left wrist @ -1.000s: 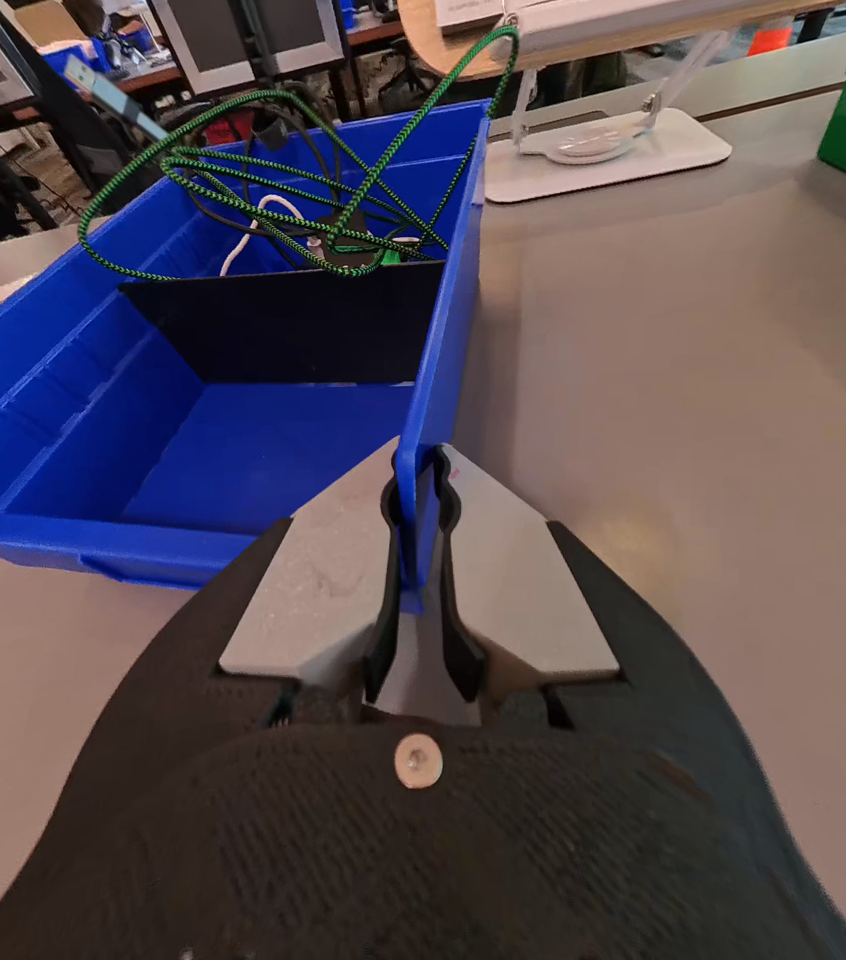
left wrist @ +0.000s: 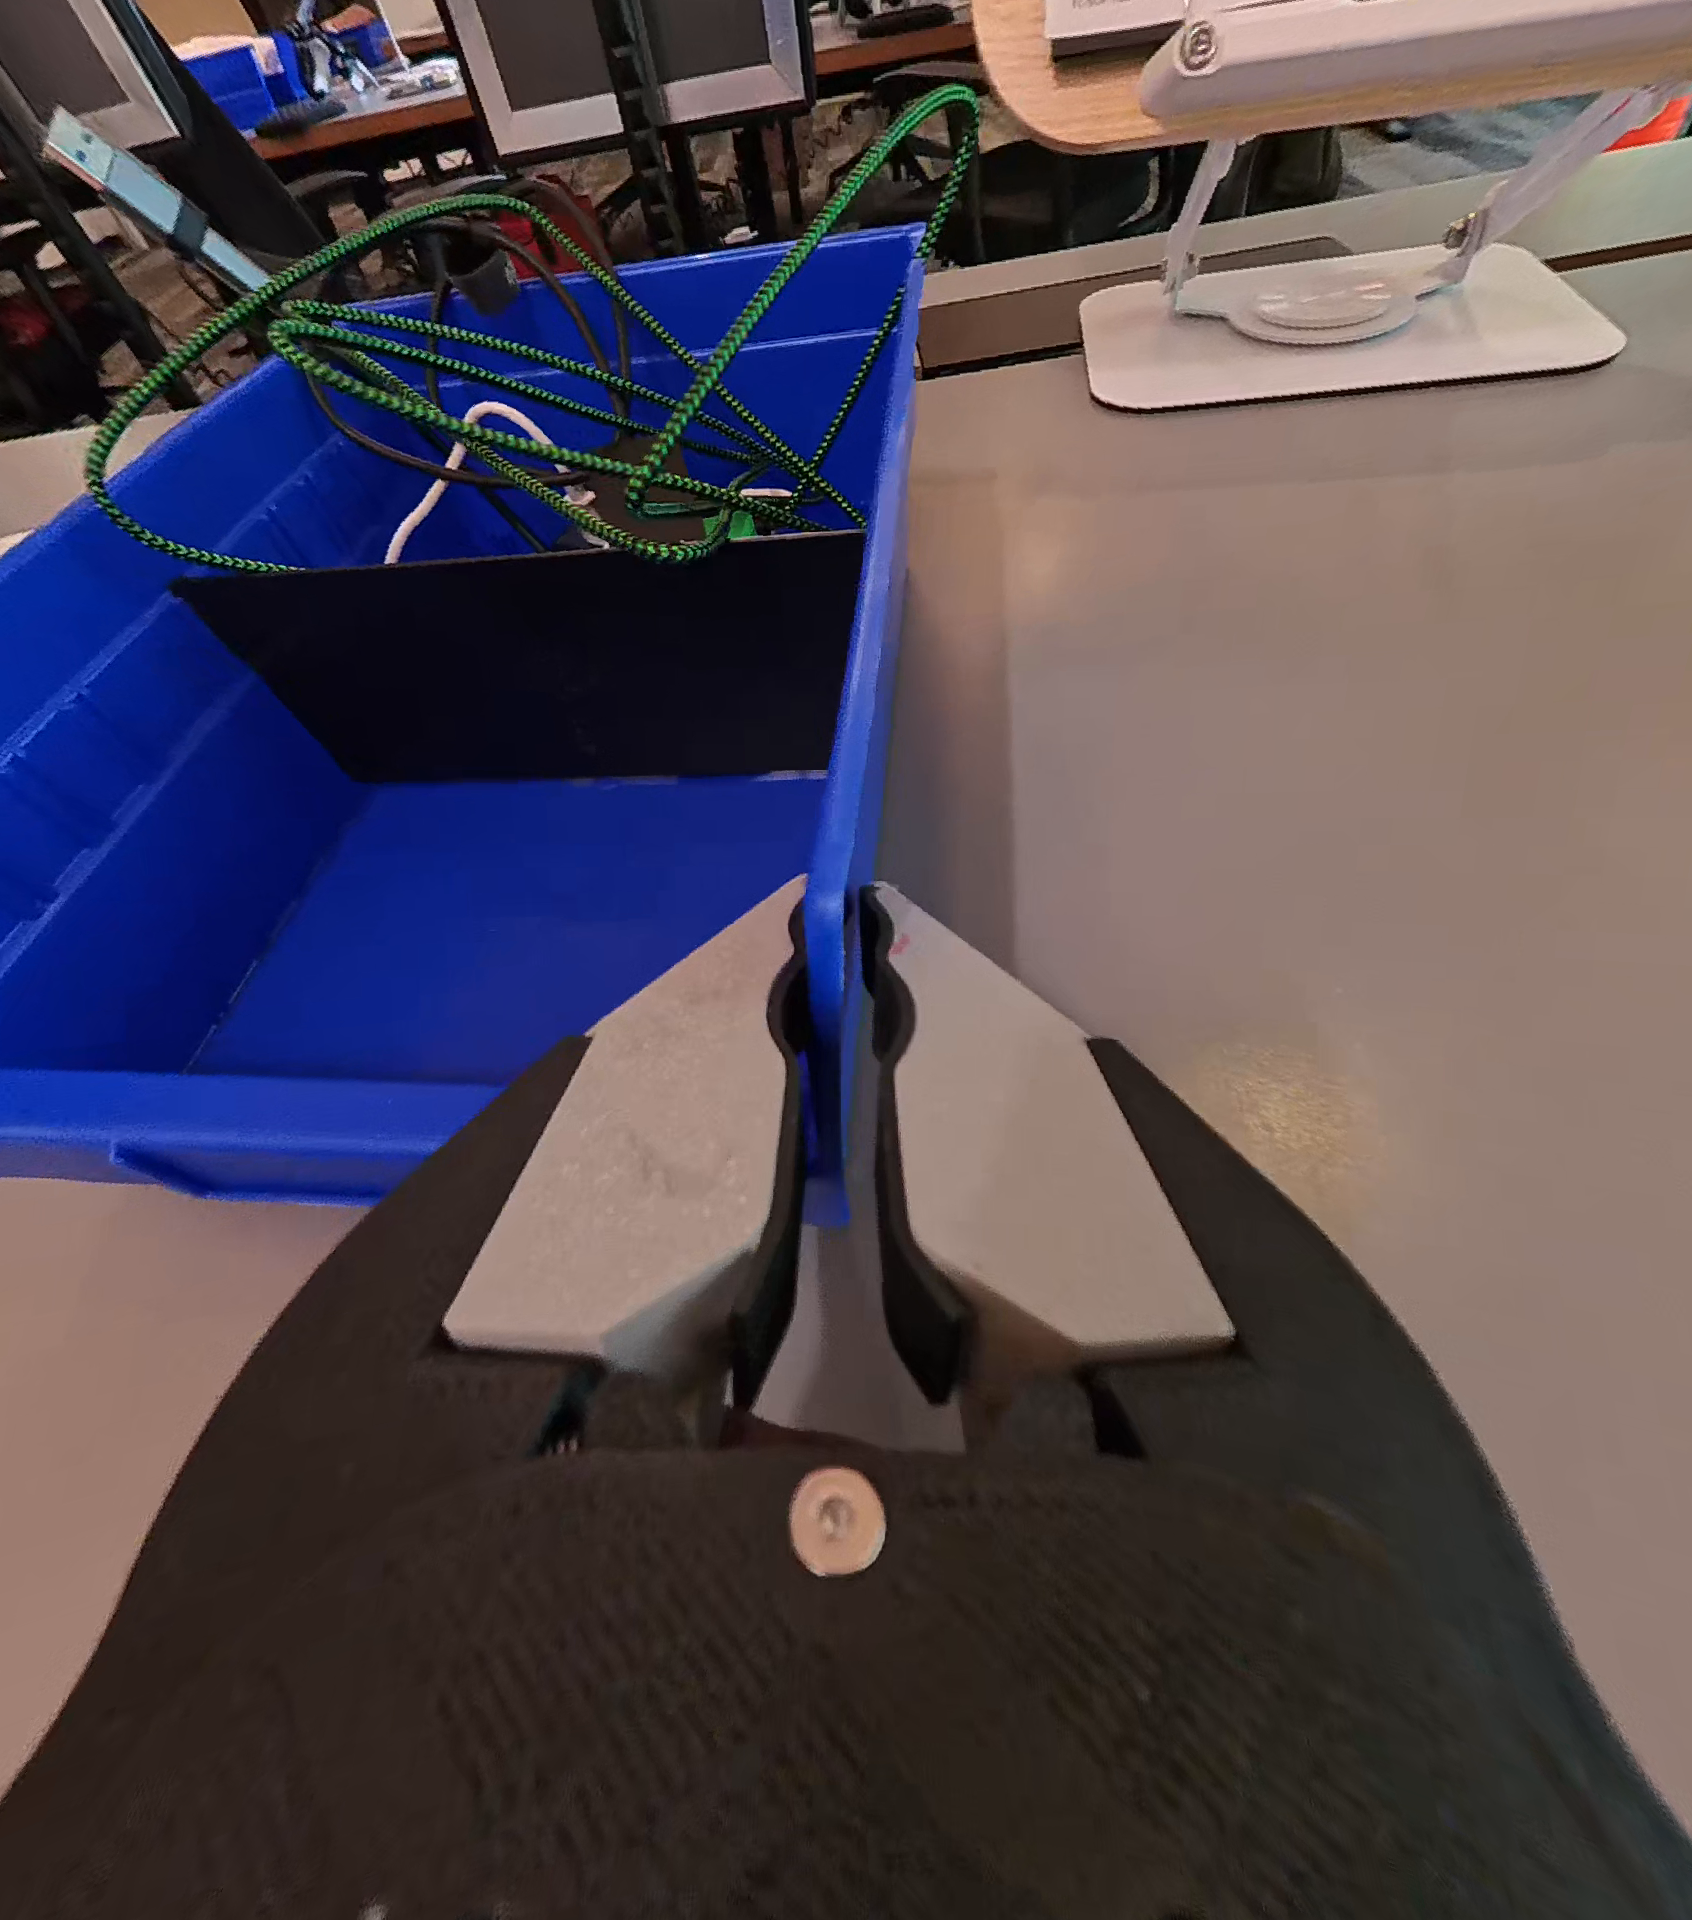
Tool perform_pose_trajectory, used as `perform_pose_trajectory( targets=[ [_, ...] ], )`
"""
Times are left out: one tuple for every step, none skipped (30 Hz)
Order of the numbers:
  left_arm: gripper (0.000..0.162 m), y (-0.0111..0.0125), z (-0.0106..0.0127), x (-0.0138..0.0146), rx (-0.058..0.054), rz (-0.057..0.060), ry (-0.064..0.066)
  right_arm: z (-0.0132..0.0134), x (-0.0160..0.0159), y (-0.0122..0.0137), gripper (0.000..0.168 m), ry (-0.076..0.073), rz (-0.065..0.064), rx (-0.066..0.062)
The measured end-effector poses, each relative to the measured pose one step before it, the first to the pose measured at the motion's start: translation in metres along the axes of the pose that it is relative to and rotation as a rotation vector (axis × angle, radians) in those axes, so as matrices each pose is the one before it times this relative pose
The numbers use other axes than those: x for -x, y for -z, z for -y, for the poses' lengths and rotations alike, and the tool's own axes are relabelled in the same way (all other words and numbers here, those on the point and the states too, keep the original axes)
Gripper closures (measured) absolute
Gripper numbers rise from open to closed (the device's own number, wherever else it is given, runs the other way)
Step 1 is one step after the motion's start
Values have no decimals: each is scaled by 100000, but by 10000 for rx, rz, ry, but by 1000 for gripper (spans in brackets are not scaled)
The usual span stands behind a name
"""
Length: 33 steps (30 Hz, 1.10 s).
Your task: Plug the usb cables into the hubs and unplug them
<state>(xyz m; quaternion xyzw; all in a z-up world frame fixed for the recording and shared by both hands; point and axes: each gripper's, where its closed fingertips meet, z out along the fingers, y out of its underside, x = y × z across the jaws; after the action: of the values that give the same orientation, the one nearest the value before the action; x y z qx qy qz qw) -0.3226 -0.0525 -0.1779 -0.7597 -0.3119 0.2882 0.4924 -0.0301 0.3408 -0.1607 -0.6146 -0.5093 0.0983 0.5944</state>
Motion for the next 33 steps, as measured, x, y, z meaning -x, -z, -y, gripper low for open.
perform_pose_trajectory(
  targets=[
    [160,11,51,-92,-39,-137,98,1488,-38,918,145,-28,-160,-499],
    [162,11,43,-68,-35,-141,117,1709,317,793,160,50,60,-519],
    [162,-9,40,-138,-29,-188,97,1843,658,600,168,86,254,-523],
    [162,-11,18,-80,-15,-139,68,1751,575,319,168,72,172,-417],
    [162,-12,8,-61,-9,-98,33,1523,471,11,168,66,85,-305],
    [162,-15,11,-53,-8,-78,10,1343,631,-291,168,-57,188,-289],
    [162,-4,5,-20,-4,-26,-3,1080,960,-639,168,-275,399,-238],
    [162,-10,0,-3,-3,12,-42,663,1221,-986,168,-401,576,-89],
    [162,-15,-4,-31,5,3,-81,319,1098,-1284,168,-406,533,13],
    [162,-22,-3,-39,6,-8,-82,204,482,-1511,168,-344,217,-27],
    [162,-13,4,-27,6,6,-40,173,-182,-1664,168,-234,-146,-76],
    [162,-15,-11,-9,9,13,-33,154,-514,-1791,168,-143,-338,-57],
    [162,-6,-4,-14,8,2,-16,76,-536,-1920,168,-60,-341,26],
    [162,-10,1,-18,4,-4,-3,-36,-458,-2014,168,22,-295,124],
    [162,-10,0,-25,4,-6,3,-138,-345,-2075,168,37,-224,208],
    [162,-5,0,0,2,-3,-16,-174,-210,-2022,168,-2,-127,246],
    [162,-9,-9,-17,2,-12,-12,-159,-153,-1900,168,-37,-73,219],
    [162,-4,1,-35,3,-20,-21,-196,-106,-1760,168,-67,-30,211],
    [162,-10,-12,-10,7,1,-26,-165,-116,-1598,168,-74,-18,178],
    [162,-6,-34,-22,24,-9,-18,-166,-223,-1435,168,-43,-90,148],
    [162,-8,-69,-54,45,-29,5,-229,-229,-1309,168,-19,-111,169],
    [161,-5,-45,-73,34,-33,-4,-210,-58,-1180,168,-27,-20,157],
    [161,-15,-13,-3,10,10,-27,-217,-7,-1042,168,-30,-11,144],
    [162,-14,-1,11,7,15,-17,-291,-128,-922,168,-5,-80,175],
    [162,-11,0,0,4,-2,-4,-397,-191,-820,168,2,-109,211],
    [162,-3,-1,-6,-2,-28,11,93,-212,-510,168,-12,-98,-108],
    [162,-1,11,-14,-4,-32,17,473,-246,-260,168,40,-94,-282],
    [161,-9,2,-16,-2,-33,7,329,-244,-204,168,131,-98,-116],
    [160,-8,6,-69,-2,-55,-21,116,-221,-219,168,178,-101,41],
    [159,-13,-2,-95,3,-41,-49,-86,-216,-239,168,144,-92,146],
    [158,-25,-6,-57,14,1,-68,-135,-236,-224,168,23,-67,131],
    [158,-37,-23,-58,29,18,-83,-122,-243,-182,168,-53,-29,65],
    [158,-42,-46,-61,45,20,-95,-99,-245,-155,168,-73,-6,27]
  ],
)
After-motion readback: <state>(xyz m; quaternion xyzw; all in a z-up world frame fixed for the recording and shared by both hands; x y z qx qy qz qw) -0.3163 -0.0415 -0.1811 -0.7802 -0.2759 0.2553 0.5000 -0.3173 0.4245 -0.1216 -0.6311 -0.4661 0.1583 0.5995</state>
